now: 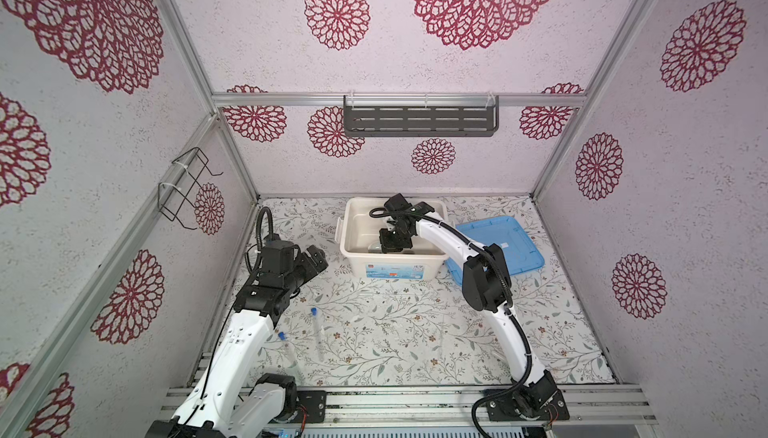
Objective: Organize the chemistry lab equipment
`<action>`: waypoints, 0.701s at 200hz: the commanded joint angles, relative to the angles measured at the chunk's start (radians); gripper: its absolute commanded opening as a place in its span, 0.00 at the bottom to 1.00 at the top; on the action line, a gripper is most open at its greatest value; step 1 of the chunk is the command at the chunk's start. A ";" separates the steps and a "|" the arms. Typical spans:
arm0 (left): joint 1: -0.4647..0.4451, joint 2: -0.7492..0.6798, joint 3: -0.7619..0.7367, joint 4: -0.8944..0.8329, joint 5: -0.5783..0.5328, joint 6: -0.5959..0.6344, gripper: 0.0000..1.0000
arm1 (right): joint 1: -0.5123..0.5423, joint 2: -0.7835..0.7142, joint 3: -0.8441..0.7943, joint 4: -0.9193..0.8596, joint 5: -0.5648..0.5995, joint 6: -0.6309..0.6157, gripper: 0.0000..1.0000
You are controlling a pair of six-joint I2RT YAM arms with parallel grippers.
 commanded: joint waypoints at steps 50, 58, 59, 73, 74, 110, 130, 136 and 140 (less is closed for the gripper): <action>0.000 -0.043 -0.033 0.010 -0.052 -0.011 0.97 | -0.006 0.055 0.047 0.024 0.030 0.054 0.09; 0.000 -0.044 -0.019 -0.016 -0.072 -0.003 0.97 | -0.006 0.053 0.047 0.025 0.032 0.052 0.11; 0.000 -0.045 -0.017 -0.020 -0.075 -0.002 0.97 | -0.006 0.053 0.047 0.025 0.032 0.052 0.12; -0.001 -0.046 0.004 -0.062 -0.114 0.027 0.97 | -0.006 0.043 0.047 0.032 0.024 0.050 0.21; 0.000 -0.046 0.006 -0.065 -0.117 0.029 0.97 | -0.006 0.043 0.047 0.032 0.024 0.049 0.21; 0.015 -0.051 0.052 -0.152 -0.197 0.094 0.97 | -0.006 -0.034 0.047 0.034 0.017 0.045 0.36; 0.019 -0.048 0.047 -0.133 -0.180 0.106 0.97 | -0.008 -0.096 0.047 0.051 0.017 0.037 0.41; 0.021 -0.046 0.046 -0.127 -0.177 0.109 0.97 | -0.008 -0.118 0.047 0.053 0.015 0.040 0.41; 0.021 -0.043 0.049 -0.127 -0.177 0.108 0.97 | -0.008 -0.134 0.047 0.055 0.012 0.045 0.42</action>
